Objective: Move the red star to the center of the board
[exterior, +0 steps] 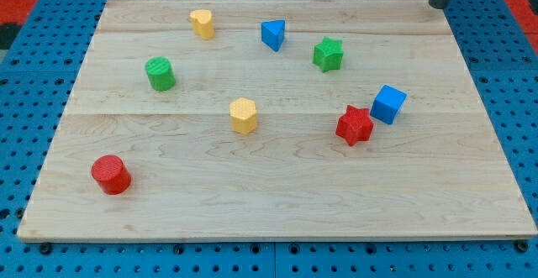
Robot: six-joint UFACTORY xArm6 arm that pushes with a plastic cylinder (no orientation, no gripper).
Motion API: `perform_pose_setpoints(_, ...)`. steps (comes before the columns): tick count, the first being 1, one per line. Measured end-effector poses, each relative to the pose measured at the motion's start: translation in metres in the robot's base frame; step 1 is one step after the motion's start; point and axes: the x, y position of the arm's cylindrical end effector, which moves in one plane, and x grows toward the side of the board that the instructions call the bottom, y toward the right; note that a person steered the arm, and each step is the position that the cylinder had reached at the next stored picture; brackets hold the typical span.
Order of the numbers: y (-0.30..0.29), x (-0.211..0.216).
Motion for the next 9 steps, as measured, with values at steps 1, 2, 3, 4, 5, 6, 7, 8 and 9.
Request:
perform_pose_setpoints(1,0.000,0.001)
perform_pose_setpoints(2,0.000,0.001)
perform_pose_setpoints(3,-0.001,0.001)
perform_pose_setpoints(4,-0.001,0.001)
perform_pose_setpoints(5,-0.001,0.002)
perform_pose_setpoints(6,0.000,0.016)
perform_pose_setpoints(7,0.000,0.021)
perform_pose_setpoints(8,0.000,0.022)
perform_pose_setpoints(9,-0.049,0.059)
